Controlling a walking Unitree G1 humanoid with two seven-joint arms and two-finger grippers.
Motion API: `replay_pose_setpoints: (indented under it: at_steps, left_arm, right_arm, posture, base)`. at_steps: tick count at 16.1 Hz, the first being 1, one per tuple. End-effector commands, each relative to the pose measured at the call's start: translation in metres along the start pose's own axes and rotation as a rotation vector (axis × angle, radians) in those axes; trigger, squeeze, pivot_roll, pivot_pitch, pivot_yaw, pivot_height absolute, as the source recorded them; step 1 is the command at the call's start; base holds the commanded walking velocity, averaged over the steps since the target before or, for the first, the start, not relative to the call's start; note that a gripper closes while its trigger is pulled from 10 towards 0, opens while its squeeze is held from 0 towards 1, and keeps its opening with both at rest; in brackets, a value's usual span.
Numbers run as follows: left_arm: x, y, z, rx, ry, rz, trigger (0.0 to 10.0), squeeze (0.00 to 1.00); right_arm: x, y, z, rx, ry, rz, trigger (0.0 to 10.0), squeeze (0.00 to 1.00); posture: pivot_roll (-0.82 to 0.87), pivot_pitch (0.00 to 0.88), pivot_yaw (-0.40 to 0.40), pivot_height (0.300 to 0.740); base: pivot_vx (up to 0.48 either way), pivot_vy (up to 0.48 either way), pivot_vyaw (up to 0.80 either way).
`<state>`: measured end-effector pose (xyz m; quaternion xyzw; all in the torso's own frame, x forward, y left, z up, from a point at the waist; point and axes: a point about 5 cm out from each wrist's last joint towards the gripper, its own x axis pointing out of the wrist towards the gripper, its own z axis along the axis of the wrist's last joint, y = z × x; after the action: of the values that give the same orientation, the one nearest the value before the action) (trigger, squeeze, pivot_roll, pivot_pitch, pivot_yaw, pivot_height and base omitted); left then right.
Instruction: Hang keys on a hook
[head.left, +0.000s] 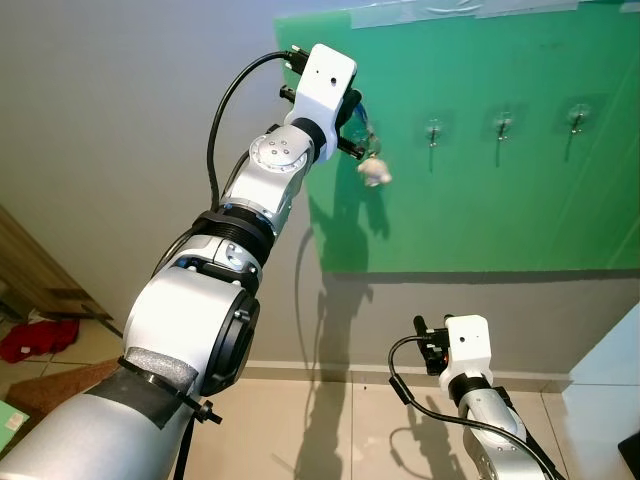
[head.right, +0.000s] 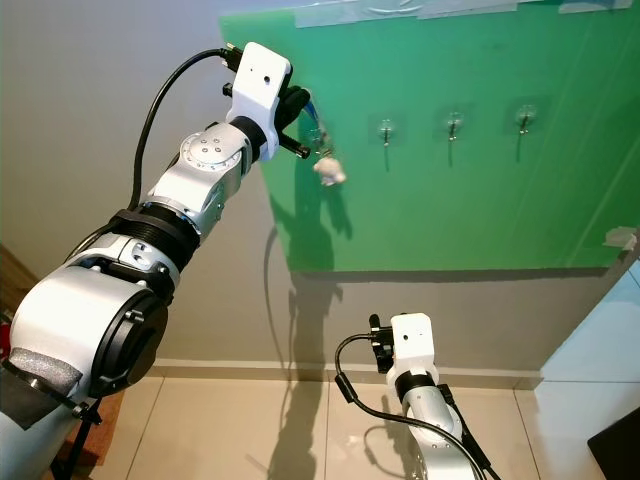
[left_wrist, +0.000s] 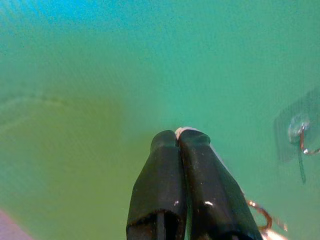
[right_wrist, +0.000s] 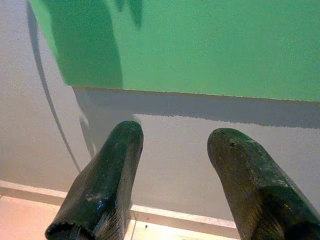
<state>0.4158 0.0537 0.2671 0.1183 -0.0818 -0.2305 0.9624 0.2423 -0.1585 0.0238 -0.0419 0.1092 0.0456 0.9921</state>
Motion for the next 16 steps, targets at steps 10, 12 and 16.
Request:
replay_pose_setpoints:
  at_steps: [10, 12, 16]
  left_arm:
    - [-0.0004, 0.0048, -0.0034, -0.006, 0.032, 0.043, 0.0, 0.0]
    - [-0.0006, 0.009, -0.0018, -0.01, 0.035, 0.066, 0.0, 0.0]
    - [-0.0008, 0.0113, -0.0013, -0.009, 0.041, 0.08, 0.0, 0.0]
  right_arm:
    - [-0.0007, 0.0025, -0.0043, -0.018, 0.013, 0.023, 10.0, 0.0]
    - [-0.0014, 0.0025, -0.0047, -0.019, 0.015, 0.024, 10.0, 0.0]
    - [-0.0018, 0.0022, -0.0063, -0.02, 0.021, 0.024, 10.0, 0.0]
  posture:
    - [-0.12, 0.0, 0.158, 0.74]
    - [-0.12, 0.0, 0.157, 0.74]
    - [-0.12, 0.0, 0.157, 0.74]
  base:
    - [0.0, 0.0, 0.0]
    - [0.0, 0.0, 0.0]
    - [0.0, 0.0, 0.0]
